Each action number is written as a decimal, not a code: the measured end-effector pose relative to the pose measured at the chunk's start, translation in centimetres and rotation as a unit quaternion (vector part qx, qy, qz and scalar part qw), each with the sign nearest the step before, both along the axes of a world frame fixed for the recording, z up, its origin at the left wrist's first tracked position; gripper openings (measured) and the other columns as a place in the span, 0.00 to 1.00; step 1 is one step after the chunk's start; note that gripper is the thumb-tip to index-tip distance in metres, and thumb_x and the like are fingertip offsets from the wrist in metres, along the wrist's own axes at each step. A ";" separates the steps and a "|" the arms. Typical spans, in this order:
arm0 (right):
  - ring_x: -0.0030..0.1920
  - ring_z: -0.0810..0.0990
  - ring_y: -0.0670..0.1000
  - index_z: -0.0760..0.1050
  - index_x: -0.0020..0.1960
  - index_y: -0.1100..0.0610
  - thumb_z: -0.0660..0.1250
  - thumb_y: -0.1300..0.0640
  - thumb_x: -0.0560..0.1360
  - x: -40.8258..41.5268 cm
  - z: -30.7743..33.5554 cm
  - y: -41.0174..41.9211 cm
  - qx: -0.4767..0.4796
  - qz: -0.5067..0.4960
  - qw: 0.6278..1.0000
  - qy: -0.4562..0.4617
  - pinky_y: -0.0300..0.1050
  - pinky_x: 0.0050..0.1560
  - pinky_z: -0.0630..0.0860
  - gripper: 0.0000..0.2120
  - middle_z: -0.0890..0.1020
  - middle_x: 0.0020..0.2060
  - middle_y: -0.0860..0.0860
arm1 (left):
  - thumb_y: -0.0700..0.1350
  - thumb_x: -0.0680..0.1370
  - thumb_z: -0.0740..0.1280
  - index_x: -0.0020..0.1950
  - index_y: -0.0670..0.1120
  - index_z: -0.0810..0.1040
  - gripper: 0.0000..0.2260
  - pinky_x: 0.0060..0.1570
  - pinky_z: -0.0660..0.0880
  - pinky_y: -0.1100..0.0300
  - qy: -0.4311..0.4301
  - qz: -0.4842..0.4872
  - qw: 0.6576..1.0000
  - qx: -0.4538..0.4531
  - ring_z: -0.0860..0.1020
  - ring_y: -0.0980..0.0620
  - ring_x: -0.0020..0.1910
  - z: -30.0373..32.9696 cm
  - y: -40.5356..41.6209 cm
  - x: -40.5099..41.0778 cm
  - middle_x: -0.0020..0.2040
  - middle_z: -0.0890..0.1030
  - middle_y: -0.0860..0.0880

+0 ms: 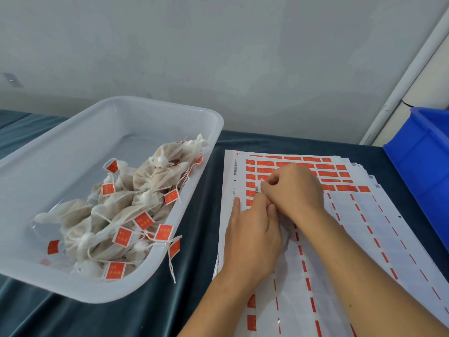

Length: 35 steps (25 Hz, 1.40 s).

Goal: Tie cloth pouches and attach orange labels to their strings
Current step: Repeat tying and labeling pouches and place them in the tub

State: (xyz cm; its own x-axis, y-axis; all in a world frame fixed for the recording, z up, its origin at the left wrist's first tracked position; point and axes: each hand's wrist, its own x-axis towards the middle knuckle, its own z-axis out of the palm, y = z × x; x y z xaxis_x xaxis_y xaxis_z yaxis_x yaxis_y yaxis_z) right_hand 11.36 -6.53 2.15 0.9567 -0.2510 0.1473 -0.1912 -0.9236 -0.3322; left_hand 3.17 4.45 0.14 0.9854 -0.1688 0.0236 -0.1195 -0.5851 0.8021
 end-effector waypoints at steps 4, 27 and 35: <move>0.33 0.80 0.47 0.84 0.42 0.48 0.69 0.45 0.79 0.2 0.3 -0.6 -0.002 0.019 1.000 0.015 0.37 0.35 0.74 0.10 0.83 0.37 0.45 | 0.55 0.88 0.49 0.55 0.57 0.68 0.10 0.83 0.54 0.49 0.022 0.006 1.000 -0.005 0.77 0.48 0.69 0.0 -0.1 0.0 0.66 0.80 0.55; 0.35 0.83 0.47 0.75 0.54 0.47 0.62 0.48 0.84 -2.2 1.0 -7.6 0.291 -0.112 0.936 -0.161 0.38 0.34 0.73 0.05 0.83 0.37 0.44 | 0.59 0.86 0.57 0.50 0.59 0.71 0.09 0.62 0.80 0.53 0.018 0.058 0.997 -0.055 0.79 0.52 0.62 -0.1 -0.2 0.2 0.57 0.81 0.59; 0.42 0.86 0.42 0.81 0.51 0.44 0.68 0.50 0.80 -7.8 -0.9 -5.4 0.462 -0.009 0.877 -0.134 0.35 0.37 0.82 0.03 0.86 0.42 0.38 | 0.54 0.84 0.66 0.49 0.63 0.76 0.05 0.43 0.72 0.75 -0.053 0.109 0.985 -0.119 0.74 0.74 0.55 0.5 -0.4 0.2 0.50 0.77 0.76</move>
State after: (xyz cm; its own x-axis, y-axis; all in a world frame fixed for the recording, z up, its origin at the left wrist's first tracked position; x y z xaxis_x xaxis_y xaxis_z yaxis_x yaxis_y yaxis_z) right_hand 3.57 -11.94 1.26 0.9135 -0.3966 0.0912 -0.0044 -0.2337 -0.9723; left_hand 3.35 4.04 0.65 0.9875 0.0699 0.1413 -0.1015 -0.4038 0.9092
